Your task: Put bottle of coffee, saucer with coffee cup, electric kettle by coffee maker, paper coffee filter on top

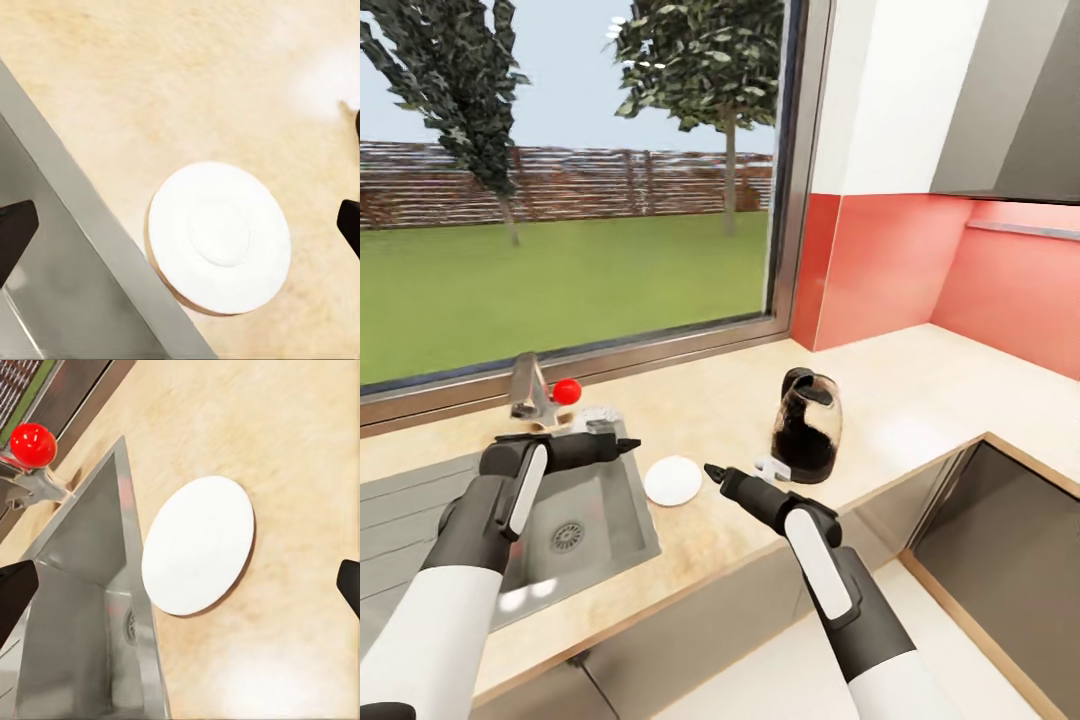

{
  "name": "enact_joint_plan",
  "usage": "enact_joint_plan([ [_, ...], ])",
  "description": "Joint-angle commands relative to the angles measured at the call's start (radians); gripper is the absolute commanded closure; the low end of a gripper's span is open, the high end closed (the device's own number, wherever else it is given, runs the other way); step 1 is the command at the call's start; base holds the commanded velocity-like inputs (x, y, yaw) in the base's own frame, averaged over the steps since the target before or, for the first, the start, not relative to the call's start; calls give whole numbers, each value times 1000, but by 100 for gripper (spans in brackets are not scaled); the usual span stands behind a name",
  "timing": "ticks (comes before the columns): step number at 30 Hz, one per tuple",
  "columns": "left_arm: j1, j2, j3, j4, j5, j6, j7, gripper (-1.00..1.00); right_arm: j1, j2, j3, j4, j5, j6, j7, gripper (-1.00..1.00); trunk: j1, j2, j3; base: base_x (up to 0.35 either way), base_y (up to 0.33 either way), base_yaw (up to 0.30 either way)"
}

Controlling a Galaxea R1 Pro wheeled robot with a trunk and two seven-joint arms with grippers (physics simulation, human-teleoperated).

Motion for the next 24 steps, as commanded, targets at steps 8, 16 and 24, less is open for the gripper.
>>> enact_joint_plan([
  [8, 6, 0, 1, 52, 5, 2, 0, -100, -1, 0, 2, 51, -12, 3, -10, -100, 1, -2, -2, 138, 0, 0],
  [16, 11, 0, 2, 94, 5, -1, -3, -100, -1, 0, 2, 73, -13, 3, -9, -100, 1, -2, -2, 12, 0, 0],
  [24, 11, 0, 3, 99, 6, -2, -2, -100, -1, 0, 4, 149, -14, 3, 57, -100, 1, -2, -2, 95, 0, 0],
])
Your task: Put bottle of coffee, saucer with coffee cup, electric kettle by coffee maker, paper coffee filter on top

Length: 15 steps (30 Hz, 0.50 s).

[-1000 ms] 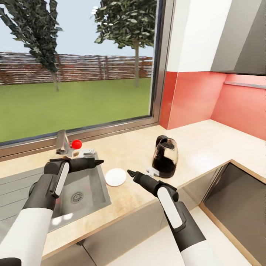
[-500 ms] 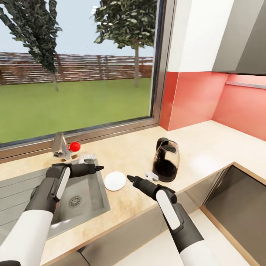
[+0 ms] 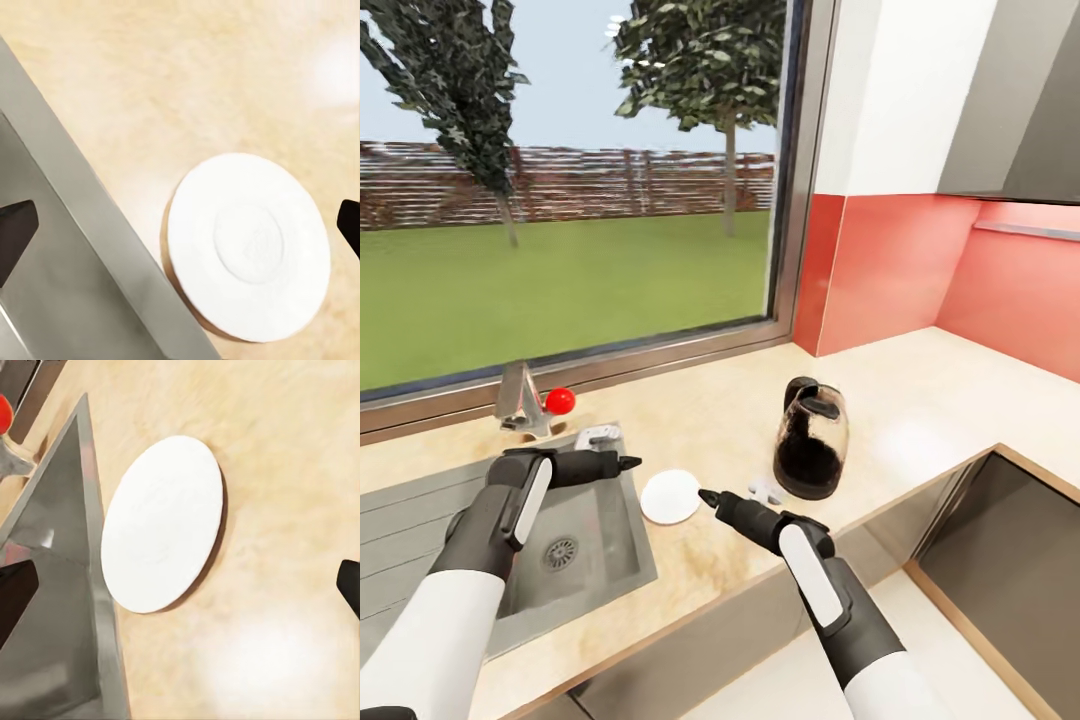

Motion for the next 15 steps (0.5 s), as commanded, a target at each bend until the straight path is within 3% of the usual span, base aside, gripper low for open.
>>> enact_joint_plan([
  [1, -1, -1, 2, 0, 6, 7, 0, -100, -1, 0, 1, 4, -7, 3, 12, -100, 1, -2, -2, 61, 0, 0],
  [9, -1, -5, 3, 12, 7, 7, -3, -100, -1, 0, 3, 59, -6, 3, 28, -100, 1, -2, -2, 21, 0, 0],
  [13, -1, -6, 3, 51, 22, 4, -5, -100, -1, 0, 67, 77, -6, 3, 28, -100, 1, -2, -2, 239, 0, 0],
  [15, -1, -5, 3, 57, 48, 3, -4, -100, -1, 0, 94, 79, -7, 2, 27, -100, 1, -2, -2, 128, 0, 0],
])
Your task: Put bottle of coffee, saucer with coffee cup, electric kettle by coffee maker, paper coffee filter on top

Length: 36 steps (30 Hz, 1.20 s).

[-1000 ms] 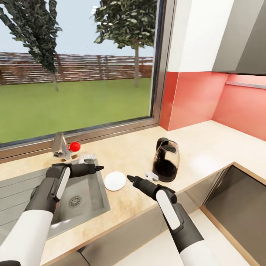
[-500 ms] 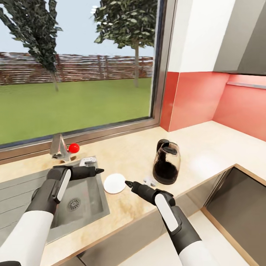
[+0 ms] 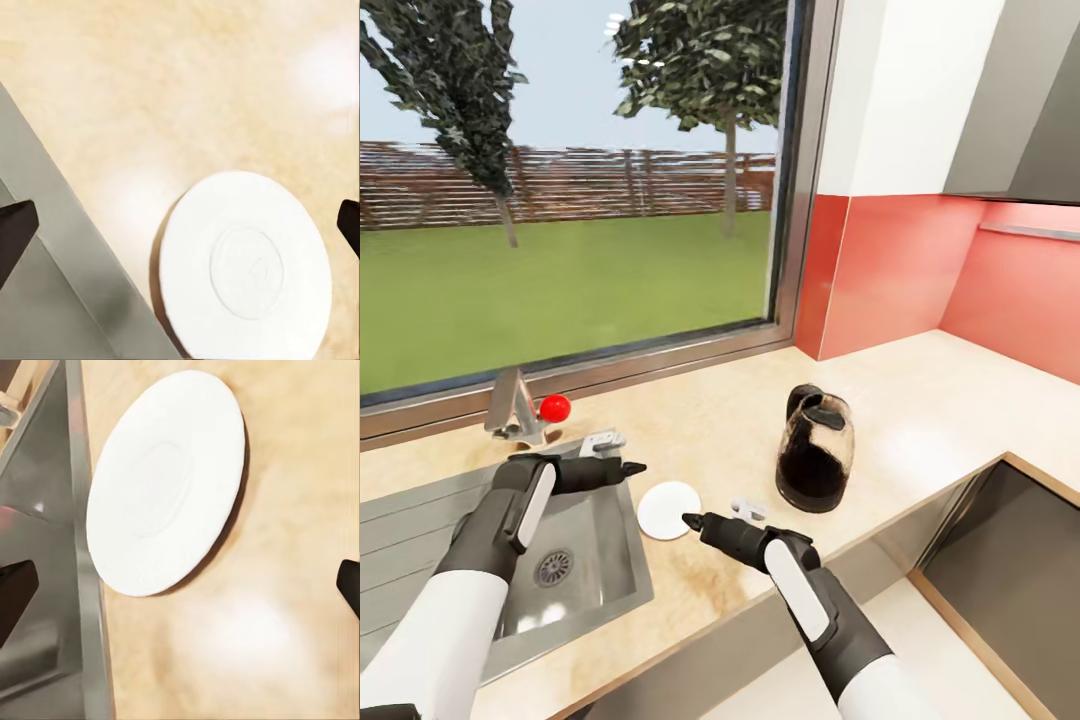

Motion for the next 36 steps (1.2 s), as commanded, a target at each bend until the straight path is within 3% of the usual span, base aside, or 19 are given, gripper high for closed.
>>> enact_joint_plan([
  [1, -1, 0, 1, 0, 17, 8, 3, -100, -1, 0, 5, -1, -4, 4, -3, -100, 1, -2, -2, 80, 0, 0],
  [5, -1, 1, 1, 5, 48, 7, 4, -100, -1, 0, 18, 1, -4, 3, -4, -100, 1, -2, -2, 32, 0, 0],
  [13, 0, 2, 1, 8, 59, -10, 0, -100, -1, 0, 22, 28, -4, 3, -2, -100, 1, -2, -2, 5, 0, 0],
  [15, 5, 2, 1, 9, 67, -24, -14, -100, -1, 0, 23, 40, -4, 2, -2, -100, 1, -2, -2, 0, 0, 0],
  [18, 23, 6, 1, 38, 83, -39, -83, -100, -1, 0, 23, 52, -4, 1, -1, -100, 1, -2, -2, 0, 0, 0],
  [21, 29, 9, 1, 58, 82, -66, -125, -100, -1, 0, 23, 55, -5, 1, -1, -100, 1, -2, -2, 0, 0, 0],
  [25, 32, 11, 1, 69, 78, -117, -137, -100, -1, 0, 23, 56, -4, 1, -1, -100, 1, -2, -2, 20, 0, 0],
  [36, 33, 11, 0, 118, 76, -137, -137, -100, -1, 0, 23, 57, -5, 1, -1, -100, 1, -2, -2, 177, 0, 0],
])
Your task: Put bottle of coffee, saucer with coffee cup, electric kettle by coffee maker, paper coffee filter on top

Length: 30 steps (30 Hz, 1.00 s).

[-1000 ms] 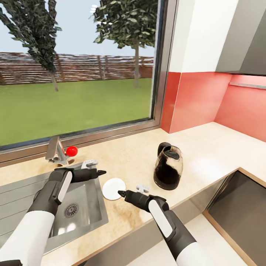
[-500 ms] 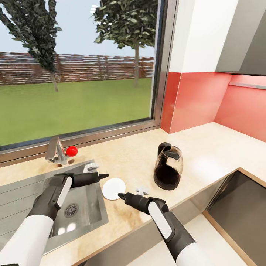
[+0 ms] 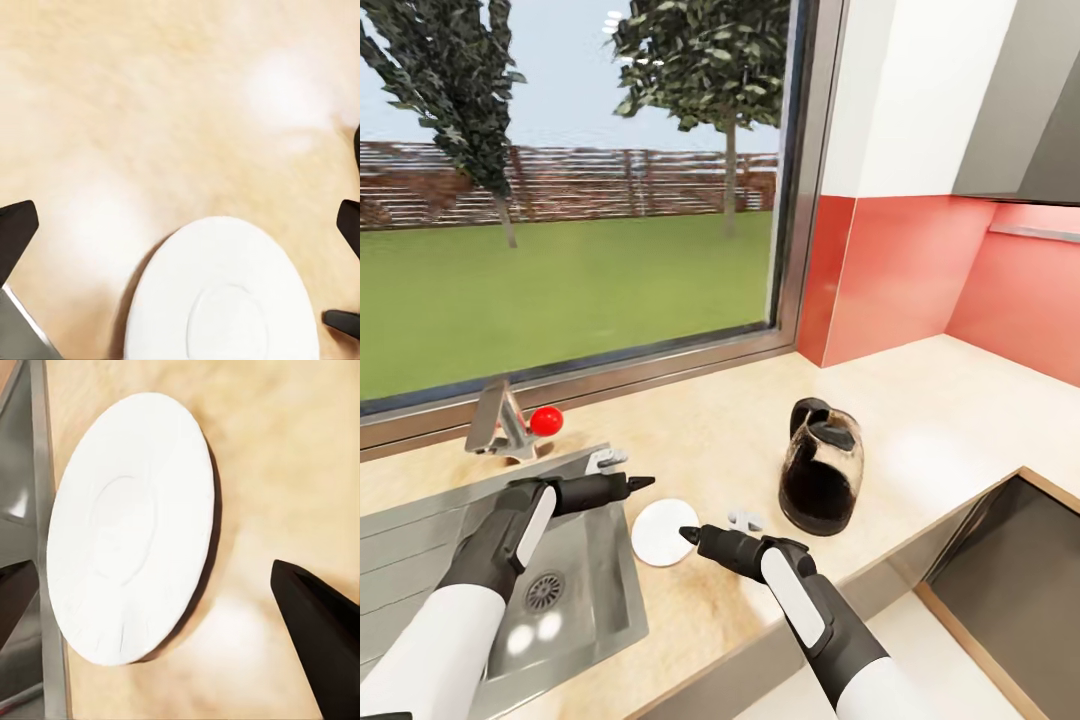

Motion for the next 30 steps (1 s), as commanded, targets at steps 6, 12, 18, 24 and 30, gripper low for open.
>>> enact_joint_plan([
  [6, 0, 0, 1, 18, 3, 5, 0, -100, -1, 0, 0, 0, 0, 4, -4, -100, 1, -2, -2, 18, 0, 0],
  [12, 0, 0, 2, 68, 2, 4, 1, -100, -1, 0, 1, 1, 0, 4, -5, -100, 1, -2, -2, 1, 0, 0],
  [18, 0, 0, 2, 101, 2, 4, 1, -100, -1, 0, 1, 2, 0, 5, -5, -100, 1, -2, -2, 0, 0, 0],
  [24, 0, -1, 3, 128, 3, -2, 2, -100, -1, 0, 2, 3, 0, 5, -5, -100, 1, -2, -2, 0, 0, 0],
  [30, 0, -2, 3, 160, 4, -55, 4, -100, -1, 0, 2, 3, 0, 6, -5, -100, 1, -2, -2, 0, 0, 0],
])
